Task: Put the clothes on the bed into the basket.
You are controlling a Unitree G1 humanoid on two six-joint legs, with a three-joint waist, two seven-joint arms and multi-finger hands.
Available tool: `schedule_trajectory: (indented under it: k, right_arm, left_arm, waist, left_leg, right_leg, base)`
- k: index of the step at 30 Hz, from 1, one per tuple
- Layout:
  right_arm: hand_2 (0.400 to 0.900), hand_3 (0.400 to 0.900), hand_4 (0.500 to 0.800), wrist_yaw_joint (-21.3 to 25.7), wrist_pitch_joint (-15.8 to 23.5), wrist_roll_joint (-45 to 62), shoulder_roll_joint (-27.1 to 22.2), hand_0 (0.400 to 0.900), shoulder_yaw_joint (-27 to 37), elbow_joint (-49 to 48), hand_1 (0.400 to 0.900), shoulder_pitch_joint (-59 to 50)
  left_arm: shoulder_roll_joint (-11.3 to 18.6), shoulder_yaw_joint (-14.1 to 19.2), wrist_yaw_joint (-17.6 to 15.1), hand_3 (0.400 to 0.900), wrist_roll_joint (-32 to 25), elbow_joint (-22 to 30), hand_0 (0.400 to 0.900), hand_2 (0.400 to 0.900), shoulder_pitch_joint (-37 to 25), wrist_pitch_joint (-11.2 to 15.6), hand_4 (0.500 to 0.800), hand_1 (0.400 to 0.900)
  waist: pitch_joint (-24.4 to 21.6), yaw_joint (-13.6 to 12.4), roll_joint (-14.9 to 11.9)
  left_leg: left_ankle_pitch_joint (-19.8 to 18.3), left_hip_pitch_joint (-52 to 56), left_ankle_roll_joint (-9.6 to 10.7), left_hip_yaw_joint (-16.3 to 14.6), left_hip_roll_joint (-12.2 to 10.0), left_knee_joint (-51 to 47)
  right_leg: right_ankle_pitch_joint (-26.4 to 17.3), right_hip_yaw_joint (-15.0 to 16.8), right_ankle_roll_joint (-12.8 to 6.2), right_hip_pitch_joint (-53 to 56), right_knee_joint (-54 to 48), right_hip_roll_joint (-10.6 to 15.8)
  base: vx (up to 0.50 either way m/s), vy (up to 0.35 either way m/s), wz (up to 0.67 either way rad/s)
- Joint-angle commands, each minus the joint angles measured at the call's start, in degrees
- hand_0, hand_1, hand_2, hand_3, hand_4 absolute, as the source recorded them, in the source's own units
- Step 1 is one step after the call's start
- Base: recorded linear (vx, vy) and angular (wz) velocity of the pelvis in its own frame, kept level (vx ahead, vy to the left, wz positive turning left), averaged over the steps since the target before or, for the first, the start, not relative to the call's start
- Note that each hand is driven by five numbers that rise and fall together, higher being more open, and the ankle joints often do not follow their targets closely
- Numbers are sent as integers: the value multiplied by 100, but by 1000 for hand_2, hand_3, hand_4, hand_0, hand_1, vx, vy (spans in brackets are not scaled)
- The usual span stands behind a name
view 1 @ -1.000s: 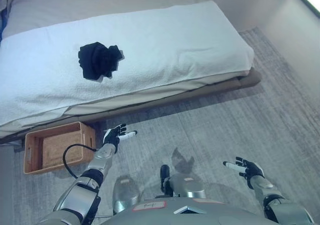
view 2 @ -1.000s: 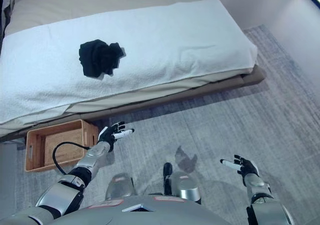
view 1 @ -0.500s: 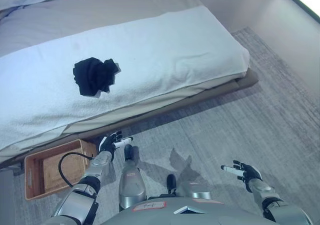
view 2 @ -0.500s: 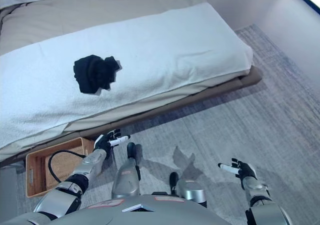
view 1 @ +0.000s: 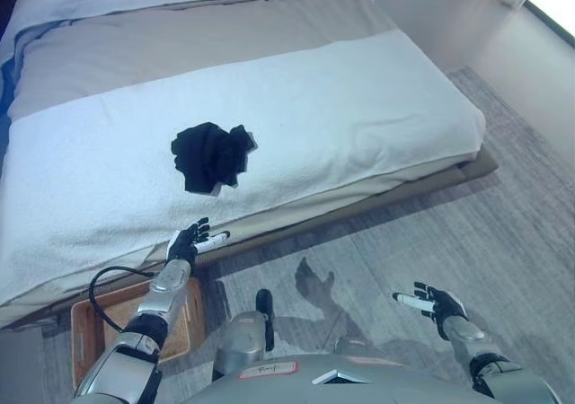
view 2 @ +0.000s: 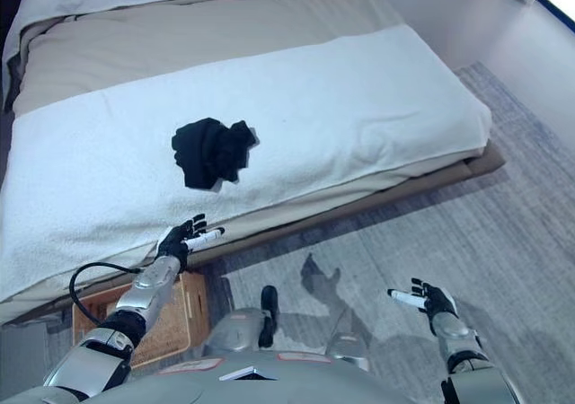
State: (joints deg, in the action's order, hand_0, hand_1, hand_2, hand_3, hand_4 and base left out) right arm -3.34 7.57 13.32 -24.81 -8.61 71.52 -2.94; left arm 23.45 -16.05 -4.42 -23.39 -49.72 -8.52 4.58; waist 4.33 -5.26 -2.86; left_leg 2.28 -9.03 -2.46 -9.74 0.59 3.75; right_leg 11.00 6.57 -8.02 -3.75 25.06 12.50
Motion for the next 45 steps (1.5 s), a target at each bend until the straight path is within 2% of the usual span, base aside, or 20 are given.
schedule_trajectory:
  k: [1,5,8,10,11,16,23,24,25,26,27,29,30,32,33,35,37,40,42,45]
  right_arm:
    - [900,900,800,23,140,56,-263,900,133,-161,900,-171]
    - [900,900,800,-15,121,73,-247,900,168,-107,900,-119]
    - [900,900,800,-50,125,94,-273,900,275,29,900,-22]
    - [900,900,800,-56,121,104,-279,900,325,104,900,5]
    - [900,900,800,-44,125,80,-287,900,384,187,900,34]
    - [900,900,800,-62,118,51,-265,900,443,271,900,112]
    - [900,900,800,-140,119,26,-231,900,445,295,900,270]
    - [900,900,800,-140,115,29,-234,900,454,314,900,286]
    - [900,900,800,-142,115,29,-234,900,455,313,900,284]
    - [900,900,800,-136,111,23,-248,900,454,361,900,295]
    - [900,900,800,-136,111,23,-249,900,453,361,900,294]
    - [900,900,800,-95,113,-10,-320,900,395,430,900,250]
    - [900,900,800,-97,114,-9,-323,900,401,434,900,237]
    - [900,900,800,2,112,33,-421,900,374,272,900,220]
    - [900,900,800,2,111,33,-424,900,378,271,900,219]
    - [900,900,800,37,90,29,-590,900,317,280,900,144]
    - [900,900,800,65,81,33,-626,900,296,284,900,85]
    - [900,900,800,150,101,117,-684,900,234,297,900,-106]
    - [900,900,800,203,148,65,-710,900,115,300,900,-246]
    - [900,900,800,220,203,-3,-656,900,54,261,900,-279]
  left_arm:
    - [347,202,-18,900,18,694,900,900,-148,374,800,900]
    - [424,228,2,900,107,514,900,900,-294,357,800,900]
    - [379,211,3,900,117,78,900,900,-495,406,800,900]
    - [347,177,14,900,128,-78,900,900,-563,415,800,900]
    - [312,181,6,900,179,-256,900,900,-663,427,800,900]
    - [225,213,44,900,251,-319,900,900,-730,441,800,900]
    - [108,216,113,900,367,-119,900,900,-495,381,800,900]
    - [95,208,115,900,378,-113,900,900,-470,368,800,900]
    - [95,210,114,900,379,-112,900,900,-472,368,800,900]
    - [99,220,54,900,572,-201,900,900,-478,315,800,900]
    - [98,221,54,900,573,-201,900,900,-478,314,800,900]
    - [163,169,-304,900,1182,-824,900,900,-782,234,800,900]
    - [153,168,-311,900,1188,-843,900,900,-806,244,800,900]
    - [69,110,-879,900,1908,-1745,900,900,-1362,89,800,900]
    - [63,108,-882,900,1909,-1755,900,900,-1372,94,800,900]
    - [-105,114,-1056,900,1827,-2137,900,900,-1647,95,800,900]
    - [-112,98,-1153,900,1845,-2198,900,900,-1753,100,800,900]
    - [-43,-41,-1394,900,1924,-2096,900,900,-2010,91,800,900]
    - [155,-123,-1632,900,2178,-2005,900,900,-2123,82,800,900]
    - [376,57,-1802,900,2334,-2050,900,900,-2062,79,800,900]
  waist:
    - [-72,-45,5]
    - [73,147,138]
    - [121,425,134]
    - [176,538,77]
    - [166,697,-76]
    - [245,966,-170]
    - [87,1096,-285]
    - [42,1097,-224]
    - [44,1121,-275]
    - [-53,1140,-211]
    - [-50,1144,-206]
    - [-127,1196,-41]
    - [-128,1223,-85]
    - [-105,1315,-104]
    - [-103,1321,-92]
    - [64,1217,-203]
    - [138,1188,-228]
    - [278,942,-340]
    - [352,738,-232]
    - [362,660,-112]
  left_leg:
    - [224,-558,144,547,-218,413]
    - [-59,82,4,609,-85,241]
    - [-255,525,123,774,-44,122]
    - [-367,670,173,876,-8,123]
    - [-521,921,236,970,121,59]
    - [-939,1642,276,1266,164,-108]
    - [-1228,2301,317,1612,168,-260]
    - [-1334,2414,342,1613,59,-256]
    - [-1272,2391,353,1638,107,-269]
    - [-1274,2520,446,1630,-98,-236]
    - [-1274,2526,448,1633,-105,-240]
    - [-1001,2414,705,1710,-423,227]
    - [-949,2368,717,1746,-377,228]
    - [-306,2018,927,1806,-526,1217]
    - [-325,1999,930,1817,-534,1249]
    - [71,1301,938,1789,-303,2618]
    - [166,1057,937,1574,-406,2815]
    - [-193,322,767,1373,-445,2210]
    - [81,-84,898,1295,-869,762]
    - [231,103,1011,1087,-1060,342]
  right_leg:
    - [-2845,-45,-167,757,218,152]
    - [-2633,-355,-66,59,772,204]
    - [-2047,-688,-50,-535,-246,271]
    - [-1954,-780,-99,-500,-627,317]
    - [-2119,-748,-245,-787,-1552,341]
    - [-2538,-738,-518,-1202,-2643,79]
    - [-2822,-689,-497,-1250,-2484,-171]
    - [-2744,-739,-472,-1199,-2436,-249]
    - [-2777,-735,-462,-1225,-2426,-195]
    - [-2693,-895,-387,-1204,-2357,-307]
    - [-2693,-902,-385,-1196,-2361,-311]
    - [-2444,-994,-203,-1084,-2289,-604]
    - [-2474,-1000,-190,-1120,-2277,-549]
    - [-2165,-1030,49,-944,-2112,-699]
    - [-2161,-1042,51,-946,-2107,-704]
    - [-1932,-1000,292,-560,-2137,-767]
    - [-1856,-1029,357,-449,-2151,-772]
    - [-1674,-926,304,-162,-2287,-702]
    - [-1541,-872,161,61,-2454,-715]
    - [-1425,-824,112,233,-2515,-738]
  base:
    - [168,182,16]
    - [287,229,24]
    - [317,12,37]
    - [334,-85,46]
    - [438,-118,50]
    - [327,-41,37]
    - [282,-68,28]
    - [247,-112,31]
    - [277,-157,22]
    - [166,-132,17]
    - [309,-235,29]
    - [196,-156,26]
    - [182,-155,28]
    - [177,-183,21]
    - [205,-176,-8]
    - [205,-183,-2]
    - [118,-98,9]
    - [204,-7,-25]
    - [239,107,-45]
    - [191,96,-39]
